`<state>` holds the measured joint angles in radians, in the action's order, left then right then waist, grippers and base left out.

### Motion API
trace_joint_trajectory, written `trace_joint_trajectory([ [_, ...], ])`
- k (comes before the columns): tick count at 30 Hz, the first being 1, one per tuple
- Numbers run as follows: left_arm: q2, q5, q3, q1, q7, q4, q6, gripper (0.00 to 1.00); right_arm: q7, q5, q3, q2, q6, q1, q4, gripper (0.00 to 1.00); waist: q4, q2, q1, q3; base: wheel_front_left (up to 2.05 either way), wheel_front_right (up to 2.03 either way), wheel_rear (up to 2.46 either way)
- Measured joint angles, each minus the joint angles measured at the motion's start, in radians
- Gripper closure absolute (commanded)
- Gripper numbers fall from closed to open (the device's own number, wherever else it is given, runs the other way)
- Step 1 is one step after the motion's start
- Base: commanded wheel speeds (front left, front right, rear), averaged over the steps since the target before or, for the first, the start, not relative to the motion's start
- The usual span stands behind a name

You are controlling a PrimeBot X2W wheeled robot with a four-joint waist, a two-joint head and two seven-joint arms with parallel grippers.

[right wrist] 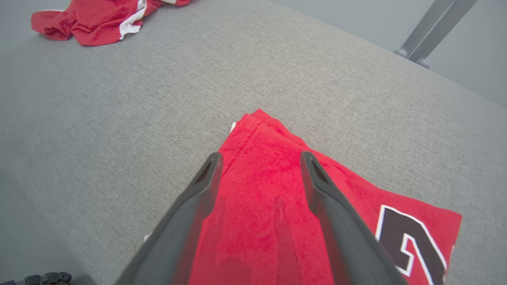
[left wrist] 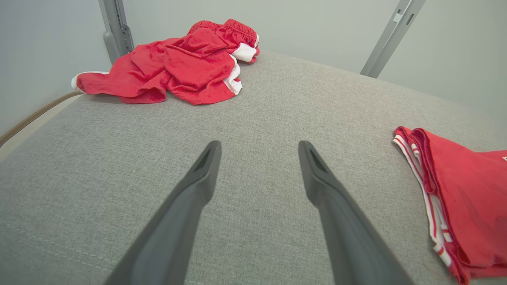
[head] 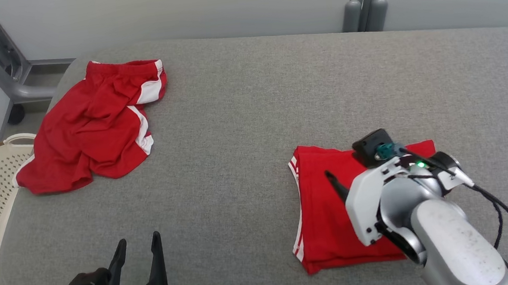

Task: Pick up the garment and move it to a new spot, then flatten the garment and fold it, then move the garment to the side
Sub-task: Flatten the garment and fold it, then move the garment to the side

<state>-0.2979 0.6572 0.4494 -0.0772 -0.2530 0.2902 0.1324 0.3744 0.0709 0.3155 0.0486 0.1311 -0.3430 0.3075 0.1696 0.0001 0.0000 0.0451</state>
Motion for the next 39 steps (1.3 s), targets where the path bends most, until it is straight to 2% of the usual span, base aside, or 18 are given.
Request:
trace_joint_trajectory([
  [9, -0.013, 0.001, 0.002, 0.010, 0.007, -0.025, 0.008, 0.00, 0.155, -0.089, -0.273, 0.001, 0.000, 0.057, -0.148, 0.00, -0.027, 0.0000, 0.0000, -0.007, 0.00, 0.00, 0.00],
  [18, -0.014, 0.002, 0.011, 0.009, 0.011, -0.029, 0.008, 0.00, 0.258, -0.147, -0.445, 0.001, 0.000, 0.137, -0.209, 0.00, -0.033, -0.0001, 0.0000, 0.019, 0.00, 0.00, 0.00],
  [24, -0.015, 0.002, 0.017, -0.002, 0.012, -0.028, 0.004, 0.00, 0.245, -0.138, -0.486, 0.001, 0.000, 0.140, -0.173, 0.00, -0.030, 0.0000, 0.0000, 0.040, 0.00, 0.00, 0.00],
  [39, -0.016, 0.000, 0.022, -0.037, 0.010, -0.022, -0.001, 0.00, 0.219, -0.089, -0.490, 0.000, 0.000, 0.095, -0.025, 0.00, -0.001, 0.0000, 0.0000, 0.104, 0.00, 0.00, 0.00],
])
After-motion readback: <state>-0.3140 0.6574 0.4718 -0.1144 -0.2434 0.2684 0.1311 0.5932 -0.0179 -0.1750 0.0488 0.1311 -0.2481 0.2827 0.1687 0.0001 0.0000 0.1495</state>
